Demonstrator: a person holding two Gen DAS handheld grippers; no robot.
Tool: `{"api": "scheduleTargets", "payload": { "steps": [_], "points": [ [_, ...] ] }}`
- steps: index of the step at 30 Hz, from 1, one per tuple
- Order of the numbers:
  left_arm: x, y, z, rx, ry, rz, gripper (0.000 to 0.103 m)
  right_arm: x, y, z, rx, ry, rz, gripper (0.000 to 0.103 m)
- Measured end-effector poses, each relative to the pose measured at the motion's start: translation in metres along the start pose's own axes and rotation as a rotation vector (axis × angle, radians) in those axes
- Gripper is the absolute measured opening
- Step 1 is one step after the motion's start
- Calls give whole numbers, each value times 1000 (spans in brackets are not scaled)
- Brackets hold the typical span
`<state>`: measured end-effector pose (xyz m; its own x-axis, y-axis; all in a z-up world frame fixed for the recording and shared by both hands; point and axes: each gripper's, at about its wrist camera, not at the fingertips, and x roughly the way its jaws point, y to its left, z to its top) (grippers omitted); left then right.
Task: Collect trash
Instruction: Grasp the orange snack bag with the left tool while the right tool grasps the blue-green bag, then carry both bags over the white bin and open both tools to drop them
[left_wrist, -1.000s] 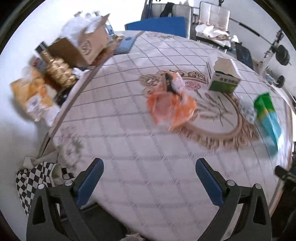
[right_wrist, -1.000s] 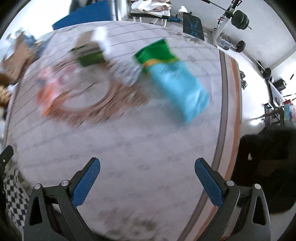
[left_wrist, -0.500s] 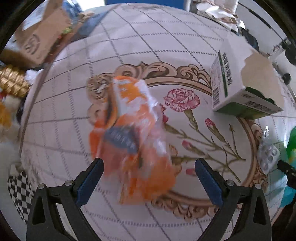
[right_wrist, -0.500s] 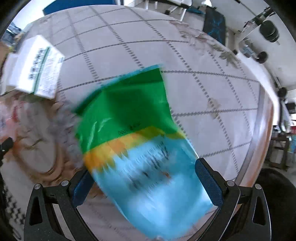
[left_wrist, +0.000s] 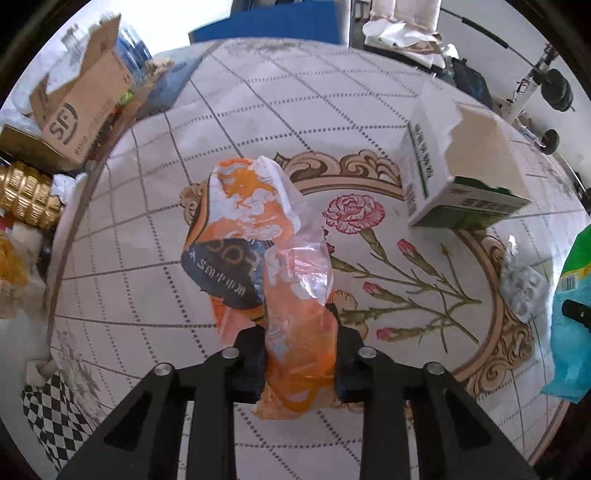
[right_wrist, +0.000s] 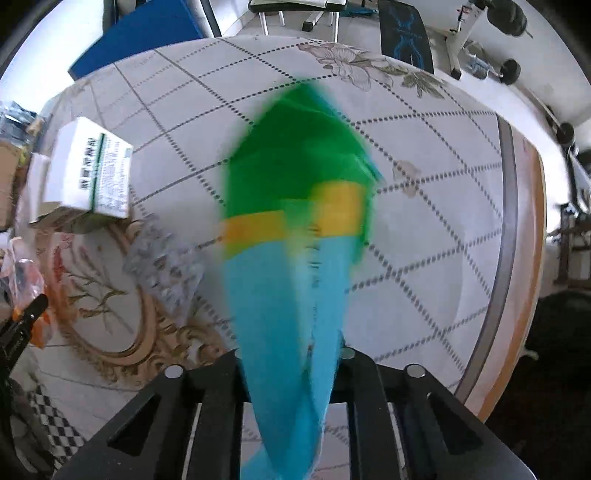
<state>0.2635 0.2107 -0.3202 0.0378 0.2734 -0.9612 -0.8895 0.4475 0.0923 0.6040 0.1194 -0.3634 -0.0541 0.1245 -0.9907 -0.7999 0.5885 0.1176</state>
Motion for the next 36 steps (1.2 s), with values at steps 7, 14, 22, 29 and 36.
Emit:
{"api": "scheduleTargets", "payload": {
  "steps": [7,14,22,29,36],
  "points": [
    [-49,0,-28,51,-78,-35,19,-26,18,-54,21,-67,68,12],
    [-109,24,-88,94,-161,-103,19,-80,77,-162,36,-149,183,12],
    [-154,84,-187,135,-212,-191,19,-103,133,-308,51,-189,219,12],
    [-139,134,-281,118,-97,-274,19,-70,180,-442,35,-73,259,12],
    [-37,182,-364,-24,162,-339,19,24,212,-546,-2,159,265,12]
  ]
}}
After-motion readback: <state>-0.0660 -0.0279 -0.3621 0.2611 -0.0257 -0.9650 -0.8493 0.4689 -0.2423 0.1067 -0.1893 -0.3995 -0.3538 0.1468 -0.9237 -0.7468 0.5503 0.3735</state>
